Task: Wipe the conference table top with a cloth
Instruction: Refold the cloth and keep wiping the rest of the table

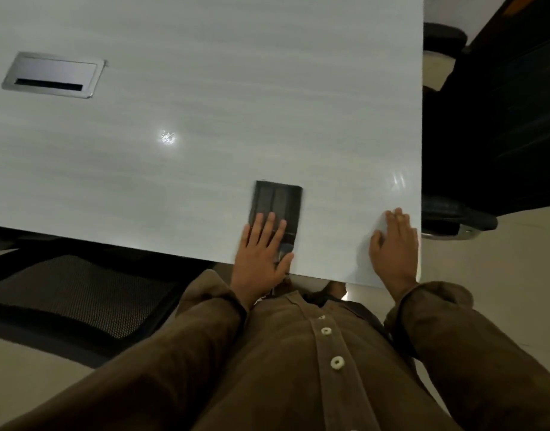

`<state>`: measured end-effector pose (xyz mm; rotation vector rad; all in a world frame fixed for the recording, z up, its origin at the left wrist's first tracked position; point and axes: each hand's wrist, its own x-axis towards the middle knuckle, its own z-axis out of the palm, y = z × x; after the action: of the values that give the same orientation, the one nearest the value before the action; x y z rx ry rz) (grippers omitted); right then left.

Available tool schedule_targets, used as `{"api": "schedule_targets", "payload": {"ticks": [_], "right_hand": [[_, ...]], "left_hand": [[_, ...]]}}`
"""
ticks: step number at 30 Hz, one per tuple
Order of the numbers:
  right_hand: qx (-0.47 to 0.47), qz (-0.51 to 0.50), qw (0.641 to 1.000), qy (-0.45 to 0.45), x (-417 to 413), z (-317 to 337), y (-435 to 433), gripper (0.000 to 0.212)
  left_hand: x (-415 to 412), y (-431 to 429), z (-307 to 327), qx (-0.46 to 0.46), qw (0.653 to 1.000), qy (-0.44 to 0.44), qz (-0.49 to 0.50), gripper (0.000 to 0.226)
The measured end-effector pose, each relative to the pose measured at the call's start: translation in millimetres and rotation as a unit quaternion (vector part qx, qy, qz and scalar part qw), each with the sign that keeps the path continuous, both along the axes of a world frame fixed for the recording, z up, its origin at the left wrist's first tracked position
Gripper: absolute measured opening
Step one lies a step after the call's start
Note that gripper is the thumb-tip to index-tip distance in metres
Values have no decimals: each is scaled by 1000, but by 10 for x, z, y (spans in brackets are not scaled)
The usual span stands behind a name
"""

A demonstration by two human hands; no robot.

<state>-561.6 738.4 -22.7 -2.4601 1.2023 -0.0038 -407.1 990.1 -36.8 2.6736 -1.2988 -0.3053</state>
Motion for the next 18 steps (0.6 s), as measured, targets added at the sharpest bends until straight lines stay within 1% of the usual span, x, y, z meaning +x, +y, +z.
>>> {"api": "schedule_targets", "payload": {"ticks": [1, 3, 7, 10, 14, 16, 18], "right_hand": [[6, 4, 1000, 5, -19, 11, 1, 54], [27, 10, 1000, 10, -69, 24, -23, 54], [45, 17, 999, 6, -74, 76, -15, 55], [42, 10, 999, 12, -46, 72, 18, 56], [71, 24, 996, 51, -56, 118, 38, 62], [84, 39, 993, 70, -102, 169, 21, 66], [92, 54, 991, 83, -156, 211, 8, 67]], "left_hand": [[25, 57, -11, -7, 999, 0, -40, 70], [154, 243, -25, -13, 997, -2, -70, 70], [577, 747, 55, -7, 1000, 3, -1, 70], [1061, 870, 111, 22, 999, 19, 38, 72], [1769, 481, 174, 51, 993, 26, 102, 80], [2022, 81, 162, 51, 993, 19, 107, 80], [2107, -425, 160, 43, 995, 12, 89, 75]]}}
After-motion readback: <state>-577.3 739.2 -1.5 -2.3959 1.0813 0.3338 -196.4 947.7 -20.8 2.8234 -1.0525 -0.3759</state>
